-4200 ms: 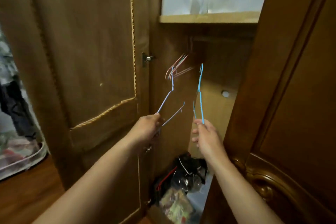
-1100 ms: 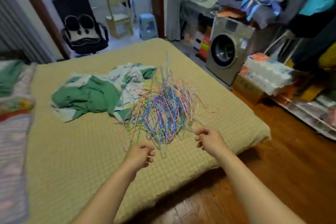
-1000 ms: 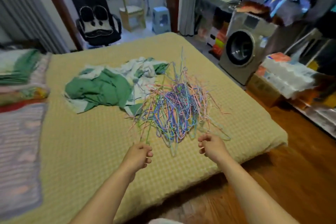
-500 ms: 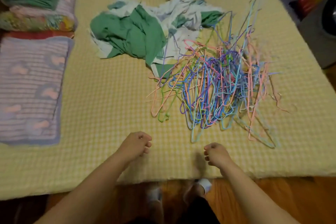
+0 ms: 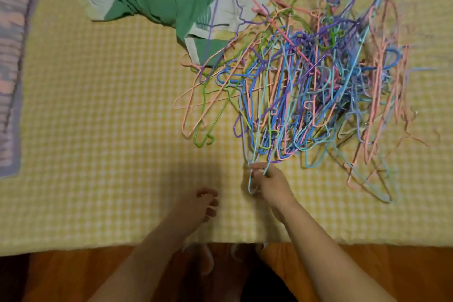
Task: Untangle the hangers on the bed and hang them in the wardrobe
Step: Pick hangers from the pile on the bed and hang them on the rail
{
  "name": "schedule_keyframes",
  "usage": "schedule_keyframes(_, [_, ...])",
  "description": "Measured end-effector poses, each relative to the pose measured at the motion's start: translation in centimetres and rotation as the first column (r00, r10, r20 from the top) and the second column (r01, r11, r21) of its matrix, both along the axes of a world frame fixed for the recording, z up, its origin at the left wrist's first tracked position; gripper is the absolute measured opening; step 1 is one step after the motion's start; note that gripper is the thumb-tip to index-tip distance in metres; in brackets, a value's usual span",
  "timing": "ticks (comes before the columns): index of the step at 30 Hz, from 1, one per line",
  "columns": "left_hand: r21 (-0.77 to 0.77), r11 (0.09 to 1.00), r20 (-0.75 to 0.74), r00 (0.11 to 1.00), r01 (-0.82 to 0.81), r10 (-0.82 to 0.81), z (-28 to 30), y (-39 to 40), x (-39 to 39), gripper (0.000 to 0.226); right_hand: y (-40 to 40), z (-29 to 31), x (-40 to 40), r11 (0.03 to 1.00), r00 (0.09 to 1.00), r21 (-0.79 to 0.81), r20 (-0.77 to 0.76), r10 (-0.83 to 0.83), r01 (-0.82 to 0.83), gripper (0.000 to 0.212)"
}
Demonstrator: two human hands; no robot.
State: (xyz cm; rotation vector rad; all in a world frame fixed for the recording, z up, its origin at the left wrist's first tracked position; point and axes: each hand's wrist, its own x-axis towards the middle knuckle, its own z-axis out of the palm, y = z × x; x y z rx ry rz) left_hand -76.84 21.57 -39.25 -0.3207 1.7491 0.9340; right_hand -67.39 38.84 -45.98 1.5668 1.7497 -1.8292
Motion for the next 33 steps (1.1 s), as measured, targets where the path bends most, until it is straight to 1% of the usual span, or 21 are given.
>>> schedule_keyframes(2, [0.076, 0.997, -0.007, 1.000, 0.002, -0.002, 0.3, 1.2, 0.1, 0.015, -0.7, 2.7, 0.5, 0.999, 0.997, -0.033, -0.071, -0.011, 0.008, 0.017])
schedule_keyframes(3, [0.110, 0.994, -0.038, 0.999, 0.014, -0.009, 0.6, 1.8, -0.1, 0.013, -0.9, 3.7, 0.7, 0.998, 0.995, -0.055, -0.103, -0.005, 0.000, 0.017])
schedule_keyframes(5, [0.184, 0.983, -0.087, 0.996, 0.019, -0.003, 1.5, 1.9, -1.7, 0.026, -1.7, 6.5, -0.3, 0.995, 0.987, -0.094, -0.158, -0.039, 0.025, 0.018])
schedule_keyframes(7, [0.244, 0.970, -0.079, 0.996, -0.014, 0.034, 2.6, 2.5, -3.1, 0.044, -2.0, 8.3, -1.5, 0.988, 0.978, -0.151, -0.197, -0.072, 0.042, 0.018])
schedule_keyframes(9, [0.293, 0.956, -0.029, 0.999, -0.019, 0.029, 3.6, 2.6, -4.6, 0.061, -2.5, 9.0, -2.7, 0.992, 0.983, -0.117, -0.169, -0.072, 0.052, 0.015])
schedule_keyframes(11, [0.330, 0.943, -0.002, 0.999, 0.031, -0.032, 4.1, 2.5, -5.4, 0.065, -3.4, 9.2, -3.7, 0.997, 0.987, -0.041, -0.146, -0.068, 0.062, 0.014])
schedule_keyframes(13, [0.363, 0.929, 0.017, 0.996, 0.076, -0.088, 4.5, 3.0, -5.7, 0.069, -4.3, 9.5, -4.2, 0.998, 0.987, 0.066, -0.160, 0.018, -0.007, 0.015])
schedule_keyframes(15, [0.404, 0.913, 0.069, 0.993, 0.058, -0.094, 4.2, 3.4, -5.9, 0.072, -5.8, 10.0, -4.2, 0.981, 0.972, 0.144, -0.180, 0.151, -0.126, 0.028])
schedule_keyframes(16, [0.410, 0.910, 0.066, 0.993, 0.057, -0.093, 4.1, 3.6, -5.9, 0.074, -6.7, 10.3, -4.0, 0.969, 0.961, 0.162, -0.174, 0.215, -0.188, 0.030])
schedule_keyframes(17, [0.400, 0.914, 0.043, 0.994, 0.074, -0.099, 3.7, 3.7, -6.0, 0.079, -7.7, 10.3, -3.6, 0.955, 0.951, 0.181, -0.161, 0.265, -0.236, 0.028])
schedule_keyframes(19, [0.384, 0.916, 0.013, 0.992, 0.113, -0.128, 3.1, 3.6, -6.0, 0.091, -9.1, 9.9, -2.3, 0.924, 0.927, 0.234, -0.153, 0.343, -0.303, 0.027])
schedule_keyframes(20, [0.381, 0.916, 0.017, 0.990, 0.122, -0.139, 2.7, 3.3, -5.9, 0.093, -9.4, 9.7, -1.7, 0.916, 0.918, 0.250, -0.167, 0.361, -0.314, 0.029])
schedule_keyframes(23, [0.402, 0.910, 0.020, 0.992, 0.103, -0.122, 2.3, 2.8, -5.2, 0.080, -9.4, 8.9, -0.7, 0.925, 0.907, 0.199, -0.215, 0.362, -0.322, 0.030])
schedule_keyframes(25, [0.415, 0.907, 0.041, 0.995, 0.069, -0.094, 2.3, 2.3, -5.1, 0.080, -9.5, 8.6, -0.8, 0.924, 0.898, 0.178, -0.231, 0.374, -0.339, 0.030])
schedule_keyframes(27, [0.439, 0.897, 0.095, 0.991, 0.047, -0.098, 2.5, 1.6, -5.3, 0.083, -9.6, 8.2, -1.6, 0.933, 0.902, 0.178, -0.252, 0.350, -0.312, 0.029])
schedule_keyframes(28, [0.444, 0.895, 0.136, 0.984, 0.046, -0.118, 2.9, 1.3, -5.4, 0.075, -9.6, 7.9, -2.1, 0.935, 0.904, 0.197, -0.261, 0.339, -0.293, 0.032])
schedule_keyframes(29, [0.444, 0.895, 0.147, 0.981, 0.051, -0.129, 2.8, 1.0, -5.3, 0.054, -9.4, 7.7, -2.5, 0.931, 0.900, 0.225, -0.269, 0.343, -0.288, 0.036])
schedule_keyframes(30, [0.440, 0.897, 0.150, 0.981, 0.041, -0.119, 3.1, 0.8, -5.2, 0.026, -9.2, 7.8, -3.0, 0.925, 0.887, 0.236, -0.291, 0.360, -0.298, 0.040])
schedule_keyframes(31, [0.433, 0.901, 0.136, 0.988, 0.006, -0.072, 3.0, 0.6, -5.2, 0.011, -8.9, 8.0, -3.3, 0.912, 0.861, 0.243, -0.318, 0.397, -0.331, 0.044])
schedule_keyframes(32, [0.415, 0.909, 0.113, 0.994, -0.039, -0.009, 3.0, 0.6, -5.4, 0.013, -8.6, 8.2, -3.5, 0.889, 0.825, 0.249, -0.338, 0.452, -0.385, 0.045])
schedule_keyframes(33, [0.403, 0.913, 0.079, 0.996, -0.068, 0.040, 2.7, 0.4, -5.7, 0.011, -8.1, 8.3, -3.6, 0.859, 0.797, 0.252, -0.325, 0.509, -0.446, 0.044])
